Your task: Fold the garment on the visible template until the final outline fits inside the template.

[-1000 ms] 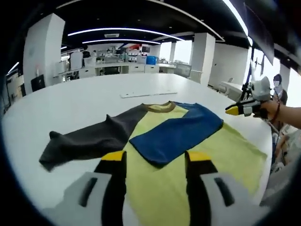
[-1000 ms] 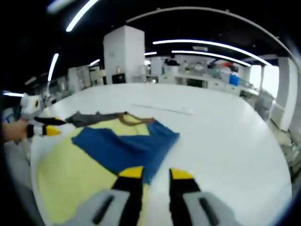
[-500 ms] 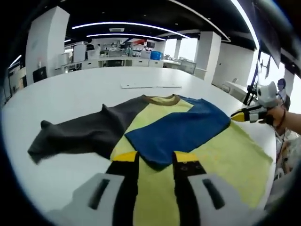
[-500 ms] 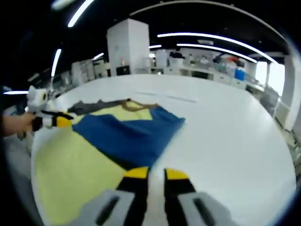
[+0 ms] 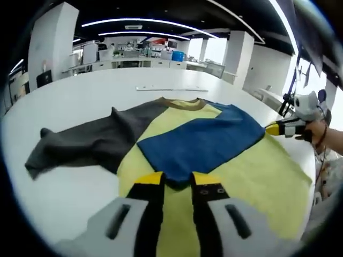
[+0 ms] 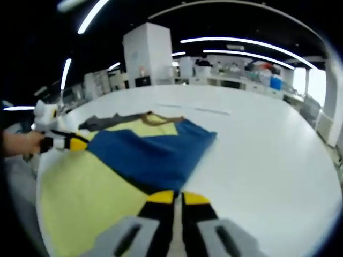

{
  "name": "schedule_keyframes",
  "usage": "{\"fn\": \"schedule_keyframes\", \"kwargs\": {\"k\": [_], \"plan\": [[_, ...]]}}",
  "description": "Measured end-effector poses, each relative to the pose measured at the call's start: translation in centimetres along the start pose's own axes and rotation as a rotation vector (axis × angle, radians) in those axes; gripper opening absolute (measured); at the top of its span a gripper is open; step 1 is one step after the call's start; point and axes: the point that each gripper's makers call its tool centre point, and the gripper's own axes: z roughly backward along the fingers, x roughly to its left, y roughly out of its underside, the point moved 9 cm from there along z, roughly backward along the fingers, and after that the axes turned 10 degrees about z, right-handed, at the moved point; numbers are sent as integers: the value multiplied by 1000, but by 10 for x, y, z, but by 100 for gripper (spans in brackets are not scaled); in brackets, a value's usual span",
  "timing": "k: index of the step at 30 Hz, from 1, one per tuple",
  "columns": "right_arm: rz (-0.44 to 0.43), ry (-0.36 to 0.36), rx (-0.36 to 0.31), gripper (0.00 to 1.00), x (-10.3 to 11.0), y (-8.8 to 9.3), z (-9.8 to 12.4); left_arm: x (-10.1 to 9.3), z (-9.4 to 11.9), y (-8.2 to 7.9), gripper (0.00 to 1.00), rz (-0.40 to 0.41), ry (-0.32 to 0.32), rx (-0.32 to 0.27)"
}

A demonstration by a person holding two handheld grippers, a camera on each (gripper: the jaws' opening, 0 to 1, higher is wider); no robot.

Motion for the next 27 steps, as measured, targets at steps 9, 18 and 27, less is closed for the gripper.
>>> {"fn": "schedule_keyframes", "kwargs": {"k": [9,18,27], "plan": [[53,47,13,0,-2,-4,5,2,-2,-2,0,-2,-15,24],[186,172,44,0,-5,-16,12,3,-3,-3,0,19,12,41],[226,165,64,0,3,-11,11,3,3,-2,0,45,5,34]]}}
